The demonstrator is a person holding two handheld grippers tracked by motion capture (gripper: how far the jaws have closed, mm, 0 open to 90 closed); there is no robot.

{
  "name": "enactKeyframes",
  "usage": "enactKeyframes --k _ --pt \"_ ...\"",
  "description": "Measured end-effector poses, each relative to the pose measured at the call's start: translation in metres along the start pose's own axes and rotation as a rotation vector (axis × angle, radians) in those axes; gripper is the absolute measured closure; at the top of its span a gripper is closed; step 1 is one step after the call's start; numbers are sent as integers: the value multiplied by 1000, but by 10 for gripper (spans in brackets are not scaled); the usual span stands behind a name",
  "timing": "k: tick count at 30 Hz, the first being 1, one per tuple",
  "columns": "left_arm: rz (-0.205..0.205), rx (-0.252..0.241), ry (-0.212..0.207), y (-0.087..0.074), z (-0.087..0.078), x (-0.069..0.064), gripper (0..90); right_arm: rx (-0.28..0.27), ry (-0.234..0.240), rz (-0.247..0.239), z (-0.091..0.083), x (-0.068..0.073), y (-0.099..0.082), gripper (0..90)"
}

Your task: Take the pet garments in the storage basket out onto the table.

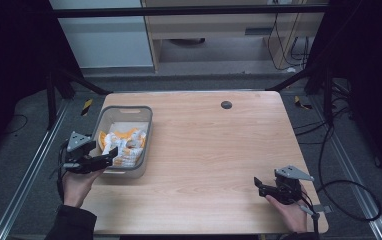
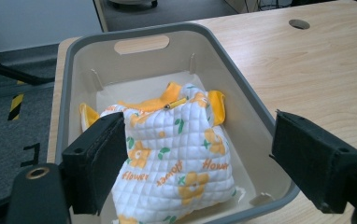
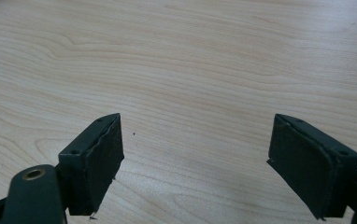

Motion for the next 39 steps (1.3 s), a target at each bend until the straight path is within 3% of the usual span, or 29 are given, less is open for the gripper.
enactKeyframes --k 39 --pt "33 154 13 -1 47 13 217 5 2 9 0 0 0 180"
Point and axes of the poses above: each handheld gripper's, and its own axes: z roughly forward along the jaws, y roughly out of its top, x roughly to its left, the point moved 9 cm from there along z, roughly forward along the jaws, and after that the axes turned 11 degrees about -x, right-handed, at the moved point
